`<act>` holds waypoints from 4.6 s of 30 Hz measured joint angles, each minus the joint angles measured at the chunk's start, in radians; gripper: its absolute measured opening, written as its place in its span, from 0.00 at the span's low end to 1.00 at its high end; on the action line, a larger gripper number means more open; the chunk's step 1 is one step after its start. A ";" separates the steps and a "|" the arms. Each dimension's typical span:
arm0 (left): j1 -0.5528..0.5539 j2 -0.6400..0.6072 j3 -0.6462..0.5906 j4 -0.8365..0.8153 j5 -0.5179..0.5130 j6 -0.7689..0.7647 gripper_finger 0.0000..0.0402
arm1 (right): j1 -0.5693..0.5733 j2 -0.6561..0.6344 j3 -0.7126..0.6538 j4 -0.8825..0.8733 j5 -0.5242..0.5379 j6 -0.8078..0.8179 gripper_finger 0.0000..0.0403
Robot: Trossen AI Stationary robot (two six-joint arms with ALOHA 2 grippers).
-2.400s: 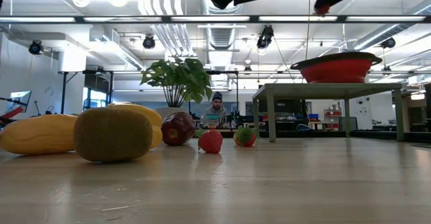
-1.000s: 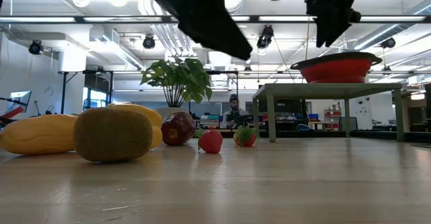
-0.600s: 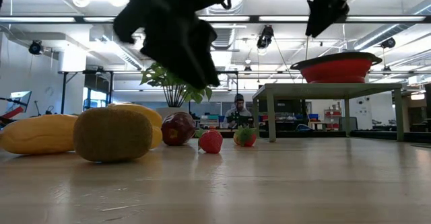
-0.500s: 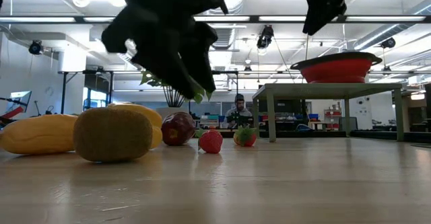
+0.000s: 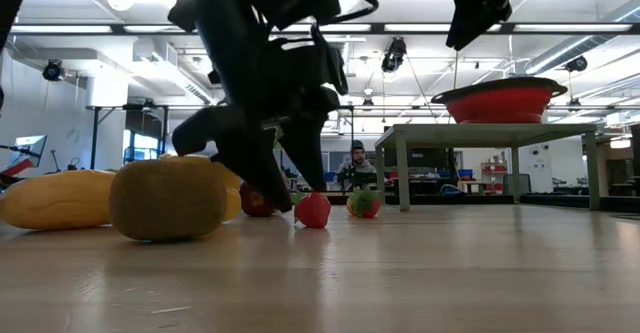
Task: Pick & Place Fruit
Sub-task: Put the red strawberry into the red strainer bowl on the shelf
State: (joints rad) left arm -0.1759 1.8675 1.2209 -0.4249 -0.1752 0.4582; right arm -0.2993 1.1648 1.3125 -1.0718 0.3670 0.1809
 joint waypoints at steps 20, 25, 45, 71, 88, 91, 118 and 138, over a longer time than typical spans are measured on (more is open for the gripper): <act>0.004 0.068 0.004 0.076 0.079 0.034 0.58 | 0.000 0.000 -0.002 0.008 0.000 -0.005 0.52; 0.004 0.065 0.003 0.074 0.083 0.034 0.46 | 0.000 0.000 -0.005 0.007 0.000 -0.001 0.49; -0.008 -0.047 0.000 0.108 0.050 -0.199 0.36 | 0.521 -0.006 -0.118 0.141 -0.001 0.218 0.45; -0.213 -0.053 0.000 0.804 -0.607 0.299 0.37 | 0.836 -0.011 -0.611 1.064 0.163 0.325 0.57; -0.181 -0.050 0.002 1.020 -0.443 0.587 0.38 | 0.827 -0.006 -0.602 1.263 0.241 0.207 0.60; -0.174 -0.050 0.006 1.037 -0.440 0.612 0.38 | 0.813 0.001 -0.602 1.275 0.239 0.201 0.58; -0.153 -0.050 0.051 1.012 -0.439 0.707 0.41 | 0.783 0.000 -0.602 1.334 0.235 0.125 0.36; -0.163 -0.053 0.051 0.970 -0.542 0.447 0.72 | 0.544 -0.257 -0.344 0.358 0.429 0.341 0.36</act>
State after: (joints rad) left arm -0.3393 1.8149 1.2724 0.5450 -0.7173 0.9054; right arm 0.2443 0.9081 0.9687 -0.7139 0.7956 0.5221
